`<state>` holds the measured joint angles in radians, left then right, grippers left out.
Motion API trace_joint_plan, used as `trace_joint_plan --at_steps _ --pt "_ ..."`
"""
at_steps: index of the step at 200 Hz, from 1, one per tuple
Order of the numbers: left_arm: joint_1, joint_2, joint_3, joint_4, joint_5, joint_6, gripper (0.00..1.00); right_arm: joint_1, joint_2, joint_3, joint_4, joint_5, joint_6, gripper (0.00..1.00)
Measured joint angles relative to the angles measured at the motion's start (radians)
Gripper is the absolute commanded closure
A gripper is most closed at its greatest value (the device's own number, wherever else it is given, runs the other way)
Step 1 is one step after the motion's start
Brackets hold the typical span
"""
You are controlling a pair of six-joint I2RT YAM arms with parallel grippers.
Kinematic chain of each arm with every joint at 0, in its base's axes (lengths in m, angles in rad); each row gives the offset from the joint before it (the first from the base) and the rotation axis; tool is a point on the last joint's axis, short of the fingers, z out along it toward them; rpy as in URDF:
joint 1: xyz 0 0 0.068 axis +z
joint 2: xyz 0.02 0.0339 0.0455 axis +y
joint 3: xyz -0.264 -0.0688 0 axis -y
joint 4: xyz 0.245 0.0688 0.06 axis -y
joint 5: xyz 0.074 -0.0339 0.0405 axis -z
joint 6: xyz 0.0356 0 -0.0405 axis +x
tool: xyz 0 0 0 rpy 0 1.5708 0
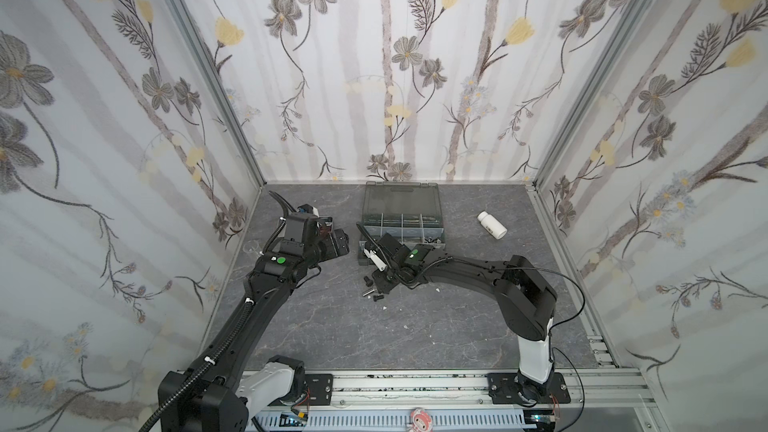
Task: Sort the screws and nuts into containers
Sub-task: Pick up the screw from the center of the table.
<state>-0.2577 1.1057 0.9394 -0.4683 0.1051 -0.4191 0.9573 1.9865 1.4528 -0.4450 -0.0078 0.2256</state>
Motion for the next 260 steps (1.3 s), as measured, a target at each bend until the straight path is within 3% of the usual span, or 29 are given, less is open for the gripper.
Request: trace_joint_plan --at_steps 27,76,126,191,260 --pt "0.0 -0.006 -0.021 0.026 0.0 0.0 0.0 0.0 0.049 0.04 -0.018 0.021 -0.011 0.72" --pt "0.0 0.011 -0.035 0.055 0.008 0.0 0.0 -0.003 0.091 0.068 -0.042 0.053 -0.029 0.64" --pt "0.0 0.026 -0.035 0.063 0.021 0.0 0.0 -0.011 0.122 0.081 -0.043 0.066 -0.037 0.62" --pt "0.002 0.037 -0.035 0.072 0.023 0.0 0.0 -0.027 0.143 0.1 -0.007 0.061 -0.044 0.76" --pt "0.003 0.045 -0.035 0.073 0.023 0.0 0.0 -0.035 0.159 0.099 -0.029 0.067 -0.045 0.76"
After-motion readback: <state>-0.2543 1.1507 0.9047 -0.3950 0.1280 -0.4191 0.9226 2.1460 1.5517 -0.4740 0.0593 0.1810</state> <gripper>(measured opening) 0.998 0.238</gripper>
